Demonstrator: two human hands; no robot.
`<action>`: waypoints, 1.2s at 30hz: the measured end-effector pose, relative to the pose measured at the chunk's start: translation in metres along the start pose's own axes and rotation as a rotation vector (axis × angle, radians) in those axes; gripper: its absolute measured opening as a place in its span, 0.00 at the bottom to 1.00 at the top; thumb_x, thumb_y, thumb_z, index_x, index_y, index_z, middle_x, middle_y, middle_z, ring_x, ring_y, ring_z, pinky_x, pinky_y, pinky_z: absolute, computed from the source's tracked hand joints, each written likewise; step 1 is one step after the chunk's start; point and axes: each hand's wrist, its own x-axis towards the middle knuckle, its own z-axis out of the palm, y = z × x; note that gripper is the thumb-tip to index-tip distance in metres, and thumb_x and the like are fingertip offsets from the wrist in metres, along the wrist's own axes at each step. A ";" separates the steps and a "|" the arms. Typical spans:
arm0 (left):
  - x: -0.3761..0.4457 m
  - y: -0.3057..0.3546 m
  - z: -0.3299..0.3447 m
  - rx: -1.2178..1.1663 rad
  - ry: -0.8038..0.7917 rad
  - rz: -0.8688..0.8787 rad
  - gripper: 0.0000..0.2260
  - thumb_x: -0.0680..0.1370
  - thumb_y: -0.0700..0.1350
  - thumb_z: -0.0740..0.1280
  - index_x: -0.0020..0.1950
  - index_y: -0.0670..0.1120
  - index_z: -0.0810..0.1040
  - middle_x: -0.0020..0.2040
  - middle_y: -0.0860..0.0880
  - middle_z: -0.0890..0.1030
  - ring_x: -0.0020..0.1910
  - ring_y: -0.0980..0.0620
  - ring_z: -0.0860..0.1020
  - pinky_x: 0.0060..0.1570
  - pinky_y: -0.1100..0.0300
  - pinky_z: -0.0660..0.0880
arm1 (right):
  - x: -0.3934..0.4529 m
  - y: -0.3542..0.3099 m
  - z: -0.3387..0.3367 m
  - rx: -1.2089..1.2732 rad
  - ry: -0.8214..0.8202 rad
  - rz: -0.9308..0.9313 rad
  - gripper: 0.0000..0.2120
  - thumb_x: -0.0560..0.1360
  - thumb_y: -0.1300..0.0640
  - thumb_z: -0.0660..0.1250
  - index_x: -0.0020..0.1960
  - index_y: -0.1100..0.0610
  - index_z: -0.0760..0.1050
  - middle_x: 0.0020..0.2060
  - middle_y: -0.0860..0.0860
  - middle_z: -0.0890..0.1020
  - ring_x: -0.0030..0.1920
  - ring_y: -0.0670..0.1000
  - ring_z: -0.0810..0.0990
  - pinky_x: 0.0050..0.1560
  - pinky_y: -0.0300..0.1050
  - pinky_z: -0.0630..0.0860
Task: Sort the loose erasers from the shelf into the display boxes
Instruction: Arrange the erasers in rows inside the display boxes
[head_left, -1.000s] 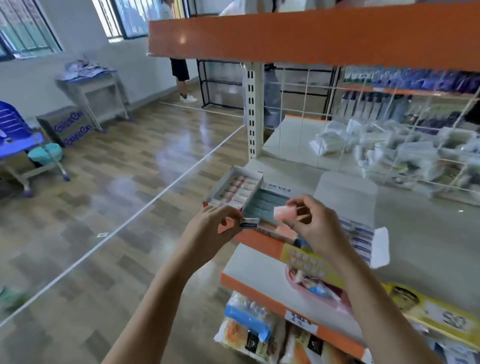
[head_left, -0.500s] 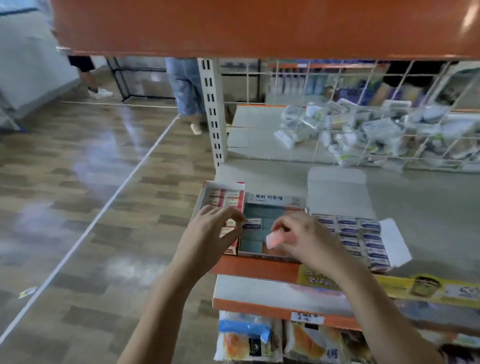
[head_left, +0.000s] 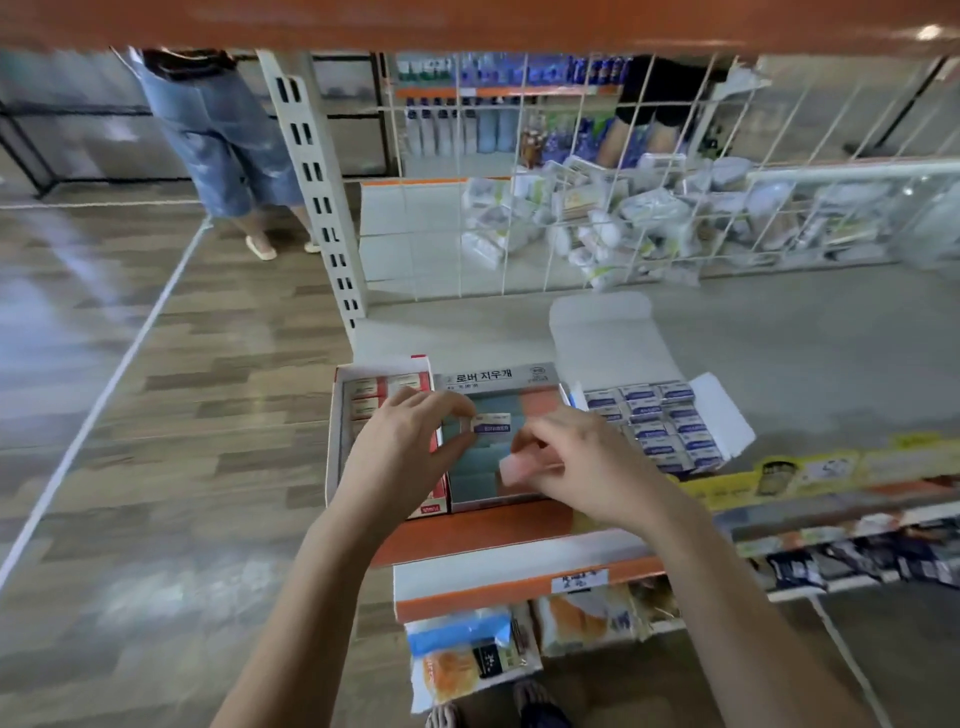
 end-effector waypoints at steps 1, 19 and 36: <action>0.001 0.000 0.001 0.001 -0.004 0.002 0.07 0.73 0.45 0.71 0.50 0.49 0.79 0.46 0.56 0.81 0.47 0.51 0.73 0.43 0.59 0.68 | 0.000 0.001 0.001 -0.004 -0.008 0.000 0.12 0.75 0.49 0.65 0.55 0.53 0.75 0.51 0.45 0.77 0.50 0.42 0.70 0.48 0.34 0.60; 0.008 0.001 0.006 0.013 -0.046 -0.030 0.06 0.73 0.47 0.70 0.50 0.49 0.79 0.44 0.58 0.76 0.47 0.53 0.72 0.42 0.59 0.69 | 0.004 0.014 -0.007 -0.042 -0.189 0.023 0.12 0.76 0.56 0.63 0.59 0.53 0.75 0.53 0.47 0.74 0.53 0.43 0.68 0.46 0.34 0.61; 0.007 -0.003 0.009 0.010 -0.054 -0.014 0.06 0.73 0.46 0.70 0.49 0.50 0.79 0.43 0.61 0.75 0.46 0.52 0.73 0.42 0.57 0.71 | 0.015 0.002 0.015 -0.087 -0.035 0.008 0.07 0.76 0.55 0.64 0.50 0.53 0.79 0.47 0.48 0.78 0.51 0.49 0.74 0.47 0.44 0.73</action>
